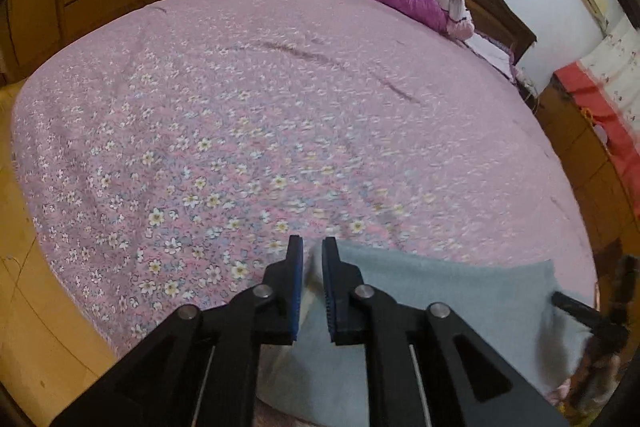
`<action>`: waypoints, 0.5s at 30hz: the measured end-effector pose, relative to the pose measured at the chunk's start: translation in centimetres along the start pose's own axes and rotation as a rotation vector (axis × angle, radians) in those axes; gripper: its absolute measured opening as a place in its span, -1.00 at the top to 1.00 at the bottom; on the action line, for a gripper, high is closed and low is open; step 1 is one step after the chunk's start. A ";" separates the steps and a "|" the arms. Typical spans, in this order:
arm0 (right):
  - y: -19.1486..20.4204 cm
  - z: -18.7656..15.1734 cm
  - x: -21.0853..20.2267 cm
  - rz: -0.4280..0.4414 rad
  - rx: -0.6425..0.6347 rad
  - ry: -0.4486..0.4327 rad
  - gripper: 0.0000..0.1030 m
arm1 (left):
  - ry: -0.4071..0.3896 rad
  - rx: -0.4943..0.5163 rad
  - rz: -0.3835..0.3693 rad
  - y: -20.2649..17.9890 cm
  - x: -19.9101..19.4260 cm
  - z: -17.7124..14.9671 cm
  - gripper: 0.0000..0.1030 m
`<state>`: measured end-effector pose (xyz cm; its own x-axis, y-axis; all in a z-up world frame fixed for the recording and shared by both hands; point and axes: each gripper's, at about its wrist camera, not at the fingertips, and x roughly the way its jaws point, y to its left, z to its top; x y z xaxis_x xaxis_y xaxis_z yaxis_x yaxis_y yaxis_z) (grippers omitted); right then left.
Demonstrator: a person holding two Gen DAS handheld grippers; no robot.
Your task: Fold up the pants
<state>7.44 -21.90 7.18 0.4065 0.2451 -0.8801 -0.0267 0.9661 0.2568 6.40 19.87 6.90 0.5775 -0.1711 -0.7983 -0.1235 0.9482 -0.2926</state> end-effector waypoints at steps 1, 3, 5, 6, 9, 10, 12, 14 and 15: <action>0.3 0.3 0.6 -0.011 -0.008 0.010 0.56 | 0.011 0.002 -0.018 -0.4 -0.2 0.1 0.81; 0.6 0.9 2.2 -0.058 -0.021 0.034 0.56 | 0.046 0.013 -0.069 -1.8 -0.1 0.1 0.76; 0.8 1.6 2.8 -0.077 -0.043 0.008 0.56 | 0.088 0.038 -0.121 -3.7 0.4 -0.5 0.75; 0.8 1.9 3.0 -0.089 -0.051 0.004 0.57 | 0.104 0.056 -0.144 -4.4 0.6 -0.9 0.75; 0.7 2.9 3.5 -0.100 -0.035 -0.018 0.56 | 0.159 0.167 -0.171 -6.8 2.2 -2.8 0.74; 0.8 3.1 3.5 -0.103 -0.035 -0.030 0.56 | 0.179 0.215 -0.089 -7.2 3.2 -3.6 0.74; 0.9 2.7 3.4 -0.111 -0.041 -0.054 0.56 | 0.182 0.245 0.028 -6.5 4.1 -4.8 0.77; 1.2 2.4 3.3 -0.118 -0.064 -0.070 0.56 | 0.145 0.188 0.035 -4.5 3.5 -5.3 0.81; 1.2 2.3 3.2 -0.115 -0.069 -0.072 0.56 | 0.138 0.150 0.062 -3.6 3.1 -5.3 0.85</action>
<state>10.87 -20.14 5.57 0.4751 0.1286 -0.8705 -0.0379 0.9913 0.1257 4.35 14.53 2.69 0.4550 -0.1366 -0.8800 -0.0280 0.9855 -0.1675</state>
